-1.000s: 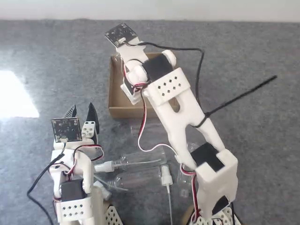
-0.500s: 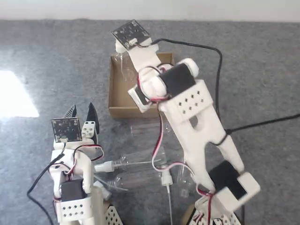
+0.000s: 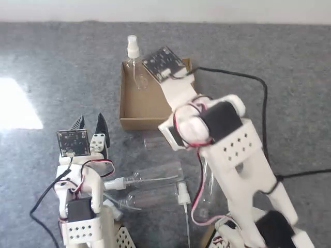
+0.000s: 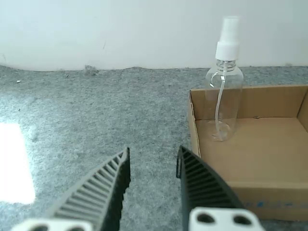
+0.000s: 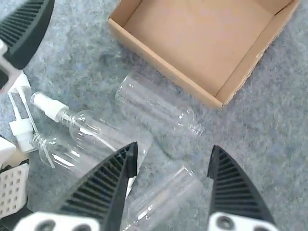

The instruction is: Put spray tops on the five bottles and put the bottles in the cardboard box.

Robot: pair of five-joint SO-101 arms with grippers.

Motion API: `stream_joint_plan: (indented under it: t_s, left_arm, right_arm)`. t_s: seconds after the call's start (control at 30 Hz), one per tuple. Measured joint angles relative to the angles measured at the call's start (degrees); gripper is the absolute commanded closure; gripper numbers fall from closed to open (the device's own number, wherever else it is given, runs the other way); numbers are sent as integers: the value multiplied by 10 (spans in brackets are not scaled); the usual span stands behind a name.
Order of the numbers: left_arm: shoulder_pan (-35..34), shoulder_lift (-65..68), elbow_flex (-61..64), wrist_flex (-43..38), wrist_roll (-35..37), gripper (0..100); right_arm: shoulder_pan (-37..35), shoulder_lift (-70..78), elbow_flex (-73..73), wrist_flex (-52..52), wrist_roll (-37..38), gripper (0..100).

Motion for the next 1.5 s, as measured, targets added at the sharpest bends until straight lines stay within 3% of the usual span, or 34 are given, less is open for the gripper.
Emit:
stream_joint_plan:
  t_s: [0.37, 0.8, 0.9, 1.17, 1.5]
  left_arm:
    - [0, 0, 0, 0, 0, 848]
    - [0, 0, 0, 0, 0, 848]
    - [0, 0, 0, 0, 0, 848]
    - [0, 0, 0, 0, 0, 848]
    - [0, 0, 0, 0, 0, 848]
  right_arm:
    - [0, -111, 208, -98, -1, 790]
    - [0, -119, 387, -259, -2, 789]
    - [12, -119, 392, -261, -14, 789]
    - [87, -119, 392, -237, -132, 788]
    - [88, -119, 398, -168, -204, 788]
